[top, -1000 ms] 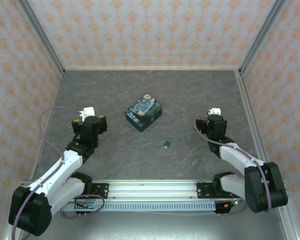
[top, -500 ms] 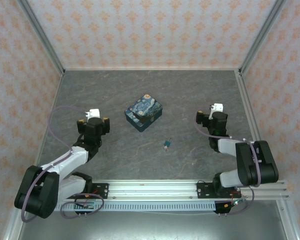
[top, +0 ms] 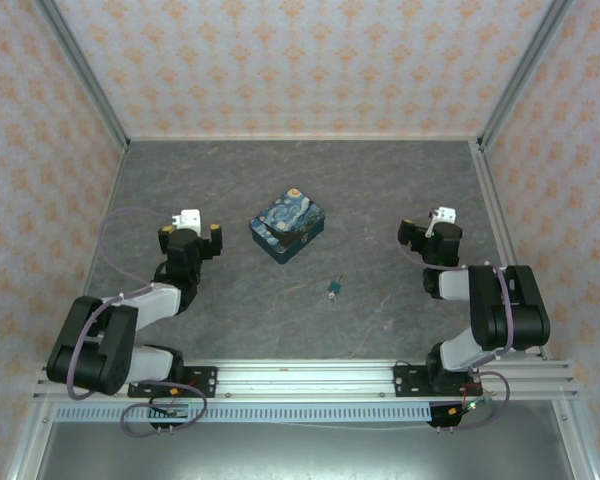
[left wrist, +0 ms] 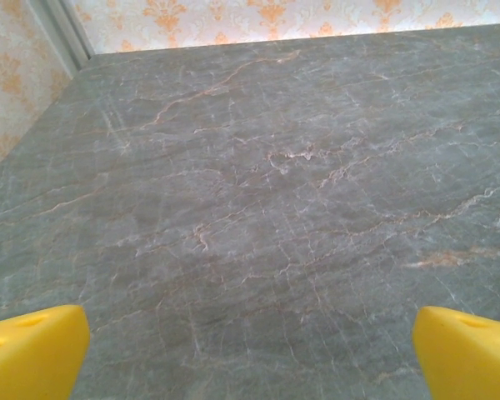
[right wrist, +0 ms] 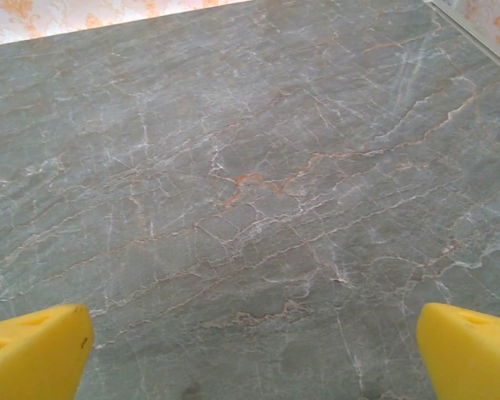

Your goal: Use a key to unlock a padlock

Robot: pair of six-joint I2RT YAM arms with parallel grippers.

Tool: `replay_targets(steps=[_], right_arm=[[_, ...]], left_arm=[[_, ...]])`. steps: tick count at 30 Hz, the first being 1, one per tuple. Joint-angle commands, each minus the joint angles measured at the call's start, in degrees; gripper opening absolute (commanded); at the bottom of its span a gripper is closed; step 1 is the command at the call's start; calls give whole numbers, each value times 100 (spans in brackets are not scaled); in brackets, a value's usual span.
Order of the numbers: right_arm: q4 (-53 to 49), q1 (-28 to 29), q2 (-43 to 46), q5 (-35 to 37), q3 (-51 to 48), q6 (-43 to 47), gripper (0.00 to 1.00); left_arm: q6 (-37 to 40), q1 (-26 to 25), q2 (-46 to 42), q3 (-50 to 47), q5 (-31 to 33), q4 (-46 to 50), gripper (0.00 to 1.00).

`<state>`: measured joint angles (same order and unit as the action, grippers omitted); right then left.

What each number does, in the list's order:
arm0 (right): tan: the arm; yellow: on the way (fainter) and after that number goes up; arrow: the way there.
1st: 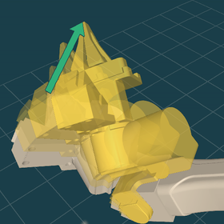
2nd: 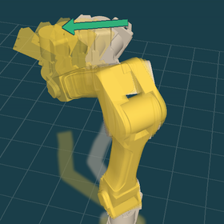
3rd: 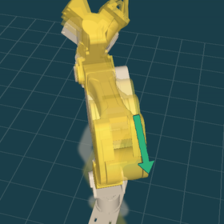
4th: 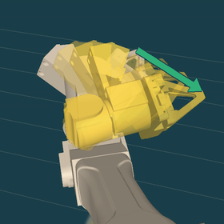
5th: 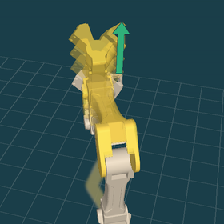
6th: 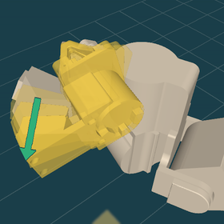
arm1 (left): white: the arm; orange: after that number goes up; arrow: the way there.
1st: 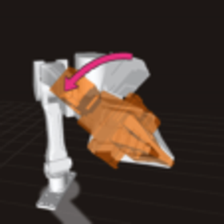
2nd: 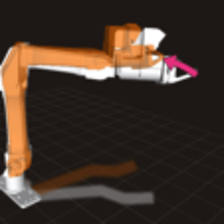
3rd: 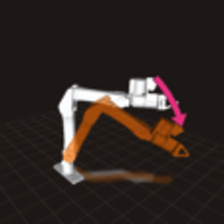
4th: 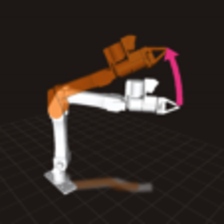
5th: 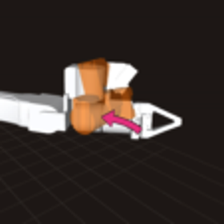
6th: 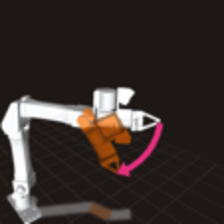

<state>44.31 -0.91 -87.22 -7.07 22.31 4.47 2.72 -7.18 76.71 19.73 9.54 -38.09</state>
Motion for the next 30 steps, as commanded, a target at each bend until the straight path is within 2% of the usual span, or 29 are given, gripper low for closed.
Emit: replay_targets(steps=[1, 4, 6, 10, 30], right_arm=[[137, -15, 4, -89, 108, -112, 99], [121, -15, 6, -88, 108, -111, 99], [121, -15, 9, -89, 109, -113, 99], [113, -1, 13, -59, 120, -95, 99], [7, 78, 6, 360, 169, -174, 99]], left_arm=[[65, 260, 476, 49, -546, -831, 100], [115, 310, 818, 13, -787, -1189, 100], [75, 355, 804, 144, -844, -926, 100], [-216, 559, 895, 473, -731, -416, 100], [-205, 554, 899, 478, -716, -426, 100]])
